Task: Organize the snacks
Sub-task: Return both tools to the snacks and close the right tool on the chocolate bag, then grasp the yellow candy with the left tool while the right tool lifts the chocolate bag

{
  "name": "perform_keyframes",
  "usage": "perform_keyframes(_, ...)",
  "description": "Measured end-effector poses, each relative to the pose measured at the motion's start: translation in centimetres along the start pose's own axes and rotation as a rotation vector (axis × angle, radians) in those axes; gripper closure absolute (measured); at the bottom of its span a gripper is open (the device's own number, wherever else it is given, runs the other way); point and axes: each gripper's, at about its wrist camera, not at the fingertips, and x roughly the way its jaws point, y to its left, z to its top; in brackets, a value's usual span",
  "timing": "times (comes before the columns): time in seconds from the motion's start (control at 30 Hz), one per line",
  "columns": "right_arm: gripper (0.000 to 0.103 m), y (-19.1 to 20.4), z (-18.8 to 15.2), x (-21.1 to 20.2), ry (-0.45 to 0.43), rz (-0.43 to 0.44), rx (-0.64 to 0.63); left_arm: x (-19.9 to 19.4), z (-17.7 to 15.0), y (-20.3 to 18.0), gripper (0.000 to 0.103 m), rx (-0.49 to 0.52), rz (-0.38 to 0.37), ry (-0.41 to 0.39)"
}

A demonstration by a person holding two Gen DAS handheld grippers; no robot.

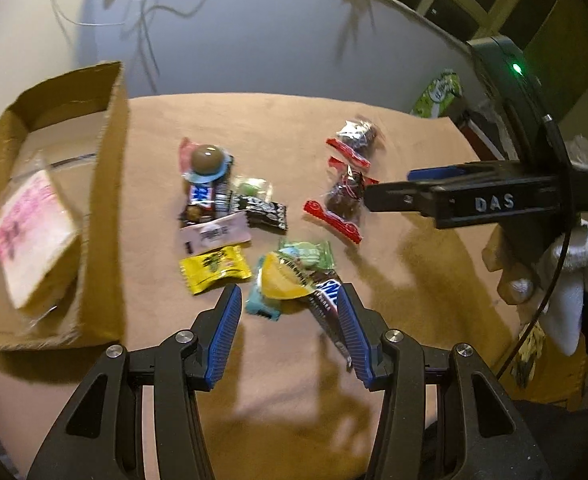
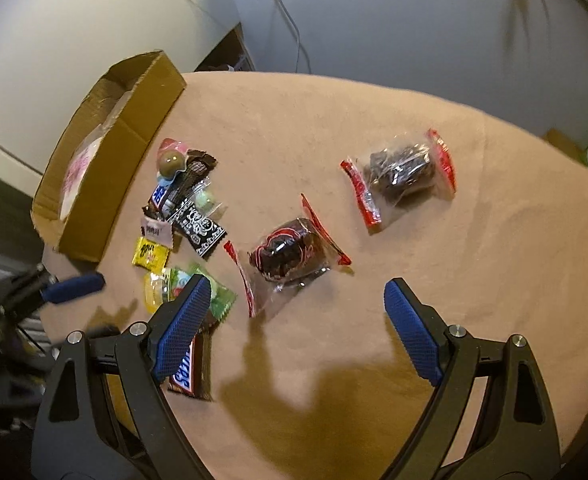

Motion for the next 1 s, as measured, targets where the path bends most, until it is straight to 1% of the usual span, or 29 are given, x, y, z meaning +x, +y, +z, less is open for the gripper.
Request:
perform_keyframes(0.1,0.012,-0.4,0.4,1.1,0.02,0.009,0.047,1.1,0.3,-0.2,0.055,0.016,-0.005,0.018)
perform_keyframes(0.23,0.012,-0.6,0.8,2.2,0.037,0.012,0.083,2.3,0.6,-0.3,0.055,0.036,0.009,0.039)
perform_keyframes(0.33,0.012,-0.4,1.3,2.9,0.049,0.0,0.084,3.0,0.7,-0.4,0.057,0.044,0.008,0.056)
perform_keyframes(0.53,0.012,0.4,2.0,3.9,0.062,-0.019,0.066,4.5,0.6,-1.0,0.058,0.093,0.043,0.073)
perform_keyframes(0.63,0.016,1.0,2.4,4.5,0.077,-0.034,0.047,5.0,0.5,-1.2,0.063,0.1,0.055,0.075)
perform_keyframes(0.7,0.02,1.3,2.5,4.9,0.087,-0.049,0.035,5.2,0.4,-1.3,0.068,0.105,0.068,0.074)
perform_keyframes(0.73,0.02,1.4,2.5,5.0,0.09,-0.053,0.032,5.3,0.4,-1.3,0.069,0.109,0.072,0.073)
perform_keyframes(0.87,0.022,1.4,2.4,5.1,0.097,-0.049,0.031,5.2,0.2,-0.8,0.076,0.114,0.081,0.071)
perform_keyframes(0.9,0.023,1.4,2.4,5.1,0.097,-0.049,0.03,5.2,0.2,-0.8,0.079,0.114,0.08,0.07)
perform_keyframes(1.0,0.027,1.3,2.5,5.1,0.099,-0.049,0.024,5.1,0.1,-0.5,0.083,0.111,0.076,0.067)
